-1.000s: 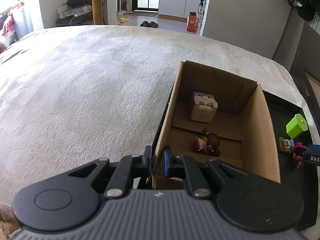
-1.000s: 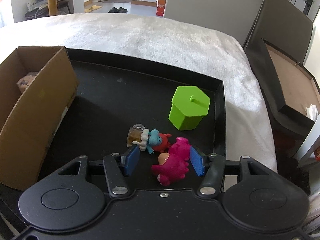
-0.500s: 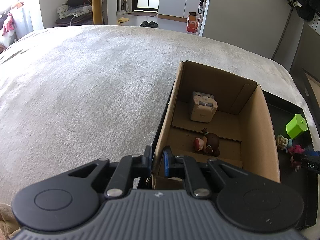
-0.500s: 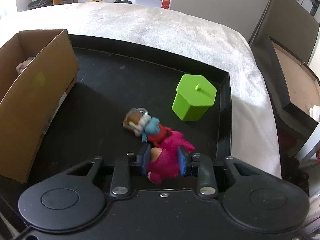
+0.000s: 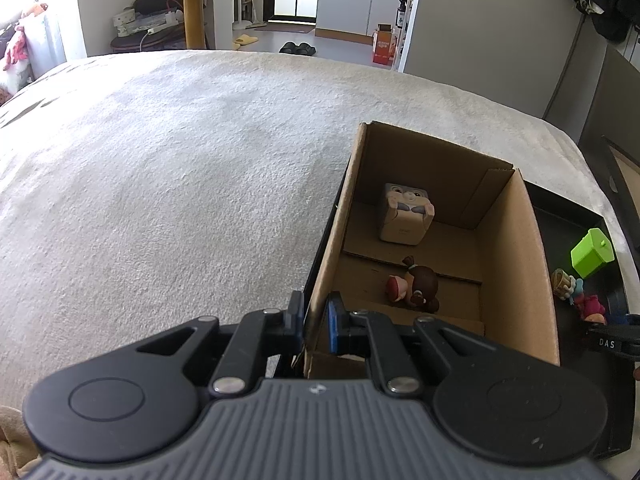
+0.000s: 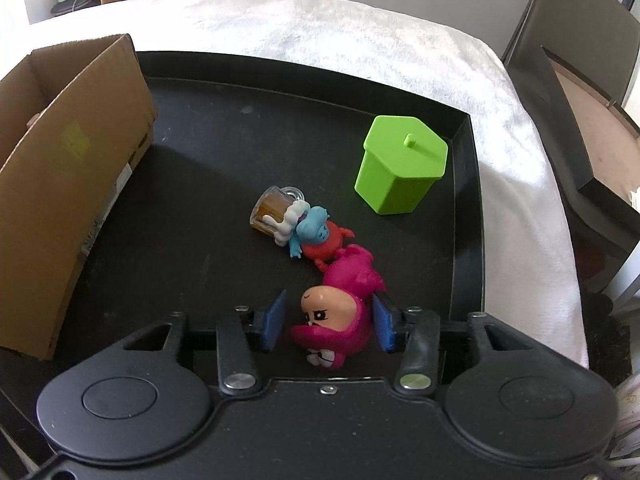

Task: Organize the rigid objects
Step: 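Carry the pink plush toy with the right gripper and release it into the box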

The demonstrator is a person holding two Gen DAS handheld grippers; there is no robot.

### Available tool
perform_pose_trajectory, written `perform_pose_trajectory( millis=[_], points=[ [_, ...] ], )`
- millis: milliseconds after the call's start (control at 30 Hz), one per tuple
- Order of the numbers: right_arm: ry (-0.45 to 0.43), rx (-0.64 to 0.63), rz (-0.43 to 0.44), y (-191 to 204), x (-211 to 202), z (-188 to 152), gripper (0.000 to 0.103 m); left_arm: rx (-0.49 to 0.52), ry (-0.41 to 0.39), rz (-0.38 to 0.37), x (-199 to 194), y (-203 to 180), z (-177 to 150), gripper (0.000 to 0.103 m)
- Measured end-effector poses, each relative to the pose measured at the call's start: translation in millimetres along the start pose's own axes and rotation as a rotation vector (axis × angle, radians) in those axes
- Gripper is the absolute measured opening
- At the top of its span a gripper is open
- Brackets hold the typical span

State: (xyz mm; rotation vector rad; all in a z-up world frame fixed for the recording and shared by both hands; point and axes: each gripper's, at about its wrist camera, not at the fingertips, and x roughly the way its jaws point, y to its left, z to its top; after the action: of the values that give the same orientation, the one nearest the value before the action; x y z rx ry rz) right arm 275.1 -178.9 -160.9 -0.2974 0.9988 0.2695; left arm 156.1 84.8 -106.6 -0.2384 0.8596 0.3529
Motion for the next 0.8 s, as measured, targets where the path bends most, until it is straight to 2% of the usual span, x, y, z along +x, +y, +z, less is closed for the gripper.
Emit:
perform_pose_trajectory(
  millis=[233, 400, 600, 800],
  points=[
    [-0.028, 0.021, 0.026, -1.2, -14.3, -2.8, 0.036, 0.0, 0.001, 0.0, 0.4, -0.7, 0.0, 0.011],
    [-0.049, 0.092, 0.073, -7.6, -36.4, 2.2, 0.036, 0.002, 0.0, -0.004, -0.4, -0.7, -0.5, 0.011],
    [-0.1, 0.074, 0.099, -2.6, -62.6, 15.9, 0.036, -0.004, -0.001, -0.008, -1.1, 1.4, -0.5, 0.011],
    [-0.12, 0.036, 0.086, 8.8, -75.4, 23.8, 0.036, 0.001, -0.005, 0.001, -1.7, -0.8, -1.1, 0.011]
  ],
)
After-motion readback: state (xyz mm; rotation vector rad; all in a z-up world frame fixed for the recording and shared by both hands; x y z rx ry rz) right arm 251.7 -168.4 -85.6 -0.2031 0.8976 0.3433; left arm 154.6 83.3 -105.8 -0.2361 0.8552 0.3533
